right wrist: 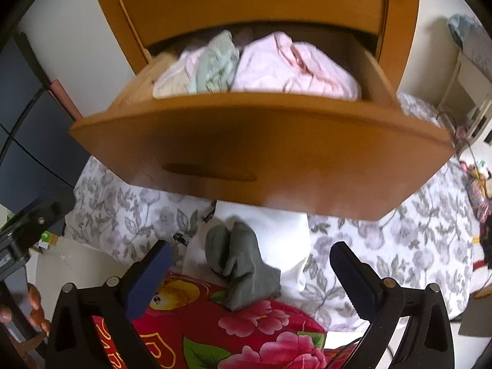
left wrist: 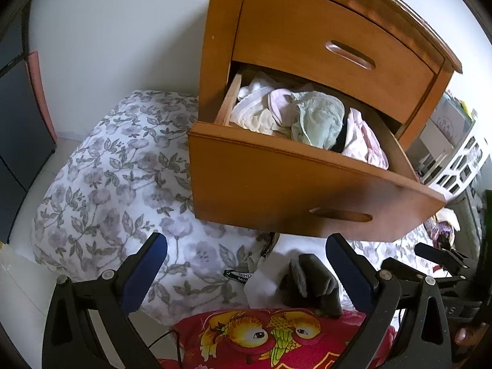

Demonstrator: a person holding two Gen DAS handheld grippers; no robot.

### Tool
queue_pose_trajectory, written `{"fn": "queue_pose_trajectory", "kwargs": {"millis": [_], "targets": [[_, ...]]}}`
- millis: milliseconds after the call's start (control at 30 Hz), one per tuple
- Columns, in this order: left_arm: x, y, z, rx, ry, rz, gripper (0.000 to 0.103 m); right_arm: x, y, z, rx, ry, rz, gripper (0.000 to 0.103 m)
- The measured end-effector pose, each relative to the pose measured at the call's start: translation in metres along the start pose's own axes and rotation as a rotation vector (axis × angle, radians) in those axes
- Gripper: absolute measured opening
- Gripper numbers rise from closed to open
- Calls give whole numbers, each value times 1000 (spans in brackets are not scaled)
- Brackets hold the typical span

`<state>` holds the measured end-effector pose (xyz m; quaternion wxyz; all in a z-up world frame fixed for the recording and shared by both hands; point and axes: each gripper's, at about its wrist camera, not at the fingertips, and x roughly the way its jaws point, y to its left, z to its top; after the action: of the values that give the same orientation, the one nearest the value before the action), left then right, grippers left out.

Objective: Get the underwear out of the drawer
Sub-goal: 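Move the open right gripper back into the drawer over the pink shirt, then close the right gripper on the pink shirt in the drawer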

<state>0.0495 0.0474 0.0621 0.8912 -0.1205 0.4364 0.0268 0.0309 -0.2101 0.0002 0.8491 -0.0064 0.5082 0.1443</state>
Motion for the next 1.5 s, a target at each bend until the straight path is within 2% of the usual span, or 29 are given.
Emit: {"fn": "queue_pose_trajectory", "kwargs": {"millis": [333,467,633,833,1100,1367,1500], "targets": [[-5,2,12,-17,-70,-51,103,-37,-4,14,-22,-108,27,103],[-2,4,13,-22,-65,-49,103,-60,-1,30,-57,-188,9,103],[6,3,16,1,-39,-30,103,-69,-3,52,-57,-216,-16,103],[11,0,18,36,-38,-23,103,-56,-6,73,-29,-189,-10,103],[29,6,15,14,9,-33,102,-29,-9,95,-31,-151,-24,102],[38,11,17,6,12,-36,102,3,-13,118,-31,-57,-79,100],[41,11,18,16,19,-39,102,19,-19,132,-12,-9,-60,99]]}}
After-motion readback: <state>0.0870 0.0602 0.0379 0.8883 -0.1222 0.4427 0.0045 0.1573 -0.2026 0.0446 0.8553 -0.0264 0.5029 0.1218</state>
